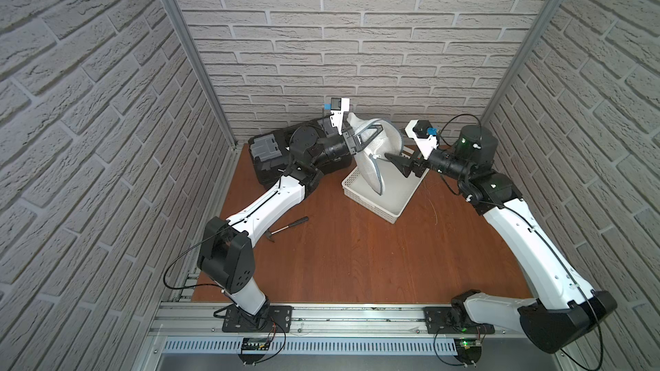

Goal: Turn the laundry bag inside out
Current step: Turn over the laundry bag.

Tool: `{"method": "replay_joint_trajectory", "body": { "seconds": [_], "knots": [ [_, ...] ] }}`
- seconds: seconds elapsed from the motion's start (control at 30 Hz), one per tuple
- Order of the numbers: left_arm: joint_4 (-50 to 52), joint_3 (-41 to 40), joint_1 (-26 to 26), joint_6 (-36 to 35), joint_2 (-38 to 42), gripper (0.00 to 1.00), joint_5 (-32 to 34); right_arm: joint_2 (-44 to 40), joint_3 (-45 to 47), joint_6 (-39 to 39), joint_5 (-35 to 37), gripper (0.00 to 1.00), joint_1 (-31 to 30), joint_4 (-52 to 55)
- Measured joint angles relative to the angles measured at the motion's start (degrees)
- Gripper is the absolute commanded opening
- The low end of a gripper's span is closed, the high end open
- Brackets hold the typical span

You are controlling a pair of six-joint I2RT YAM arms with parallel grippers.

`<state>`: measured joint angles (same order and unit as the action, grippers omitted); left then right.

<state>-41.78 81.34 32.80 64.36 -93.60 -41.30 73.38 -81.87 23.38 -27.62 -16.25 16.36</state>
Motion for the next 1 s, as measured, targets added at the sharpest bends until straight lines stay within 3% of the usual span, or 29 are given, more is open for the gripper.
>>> {"method": "replay_joint_trajectory", "body": {
  "seconds": [0.2,0.53,0.63,0.77,0.83,0.87,0.9,1.0],
  "knots": [
    [-0.02,0.0,0.37,0.26,0.81,0.0,-0.57,3.96,0.0,6.47,-0.66,0.81,-0.04,1.97],
    [-1.36,0.02,0.72,3.93,0.83,0.0,-0.98,6.99,0.02,9.55,-0.37,0.59,-1.14,-3.58],
    [-2.89,0.04,0.79,5.11,0.74,0.0,-0.92,7.67,0.35,8.5,-0.26,0.48,-1.22,-6.99],
    [-3.74,0.39,1.01,6.08,0.52,0.0,-0.22,7.87,1.36,7.17,0.17,0.22,-1.25,-10.99],
    [-3.63,0.46,1.03,6.21,0.52,0.16,0.42,7.85,1.92,6.67,0.74,0.09,-1.29,-12.35],
    [-3.5,0.46,1.03,6.08,0.52,0.3,0.85,7.8,2.34,6.27,1.09,0.04,-1.31,-12.94],
    [-3.1,0.46,1.03,5.79,0.52,0.44,1.57,7.61,2.95,5.97,1.9,0.03,-1.44,-13.16],
    [1.14,0.46,1.07,5.27,0.9,0.71,4.9,6.71,5.88,4.5,3.72,0.03,-1.46,-13.38]
  ]
}}
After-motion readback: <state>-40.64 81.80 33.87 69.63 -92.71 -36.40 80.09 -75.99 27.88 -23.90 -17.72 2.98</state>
